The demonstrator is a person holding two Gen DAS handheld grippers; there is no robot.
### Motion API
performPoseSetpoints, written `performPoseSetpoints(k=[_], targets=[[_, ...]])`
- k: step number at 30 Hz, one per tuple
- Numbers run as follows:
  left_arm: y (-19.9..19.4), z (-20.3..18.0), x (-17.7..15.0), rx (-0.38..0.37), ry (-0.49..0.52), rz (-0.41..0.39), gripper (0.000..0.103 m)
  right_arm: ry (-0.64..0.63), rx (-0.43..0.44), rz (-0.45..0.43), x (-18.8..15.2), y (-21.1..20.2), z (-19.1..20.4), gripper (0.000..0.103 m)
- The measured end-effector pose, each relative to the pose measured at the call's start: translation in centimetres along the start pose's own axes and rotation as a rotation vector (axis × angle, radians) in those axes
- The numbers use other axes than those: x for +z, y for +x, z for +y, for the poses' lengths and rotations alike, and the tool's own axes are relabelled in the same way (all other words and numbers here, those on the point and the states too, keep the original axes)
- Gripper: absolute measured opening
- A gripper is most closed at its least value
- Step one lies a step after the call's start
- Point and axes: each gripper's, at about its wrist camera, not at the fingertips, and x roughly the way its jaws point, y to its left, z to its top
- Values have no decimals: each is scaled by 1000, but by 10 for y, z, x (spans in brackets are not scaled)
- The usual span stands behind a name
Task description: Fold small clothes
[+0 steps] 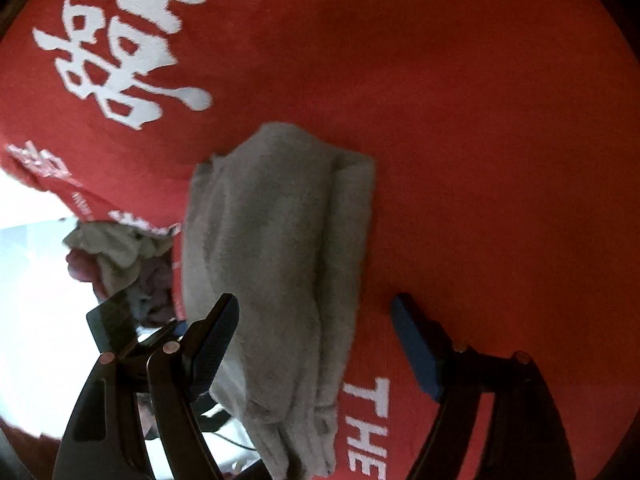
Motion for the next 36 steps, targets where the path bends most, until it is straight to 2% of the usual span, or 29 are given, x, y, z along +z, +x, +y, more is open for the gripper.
performPoseSetpoints(k=[2,6,8,10,11,12,13,14,15,16,17,20,24,28,32,36], targets=[[5,-3,3,-26,3,11,103,-17,51,27,5,4,2,83],[11,-7,9,-17,-9,-2,103,-66,88,69,9,18,10,83],[14,-4,11,-25,-28,0,103,-73,106,59,15,27,13,83],[16,-1,10,-23,-40,6,102,-20,152,25,21,33,9,81],[17,-2,10,-10,-44,3,97,17,174,9,22,34,6,77],[17,-3,9,14,-46,-2,95,52,178,-1,21,35,2,60],[16,-4,8,20,-44,-7,89,95,179,-1,20,37,-3,47],[12,-5,7,17,-47,-20,80,121,193,-4,17,33,-7,44],[7,-4,6,10,-51,-31,75,138,209,-19,14,30,-8,37],[3,-3,4,1,-54,-42,64,137,215,-30,11,27,-5,35],[-4,0,2,-14,-60,-53,55,131,217,-41,8,23,-1,35],[-19,2,-5,-52,-52,-75,51,119,242,-54,2,16,19,34],[-43,-3,-20,-85,5,-100,50,98,259,-57,-10,10,50,33],[-74,4,-45,-121,2,-117,50,107,280,-85,-32,9,80,33],[-110,21,-71,-117,4,-132,51,114,288,-92,-57,8,105,33],[-140,41,-100,-80,10,-143,51,136,312,-79,-88,29,134,33]])
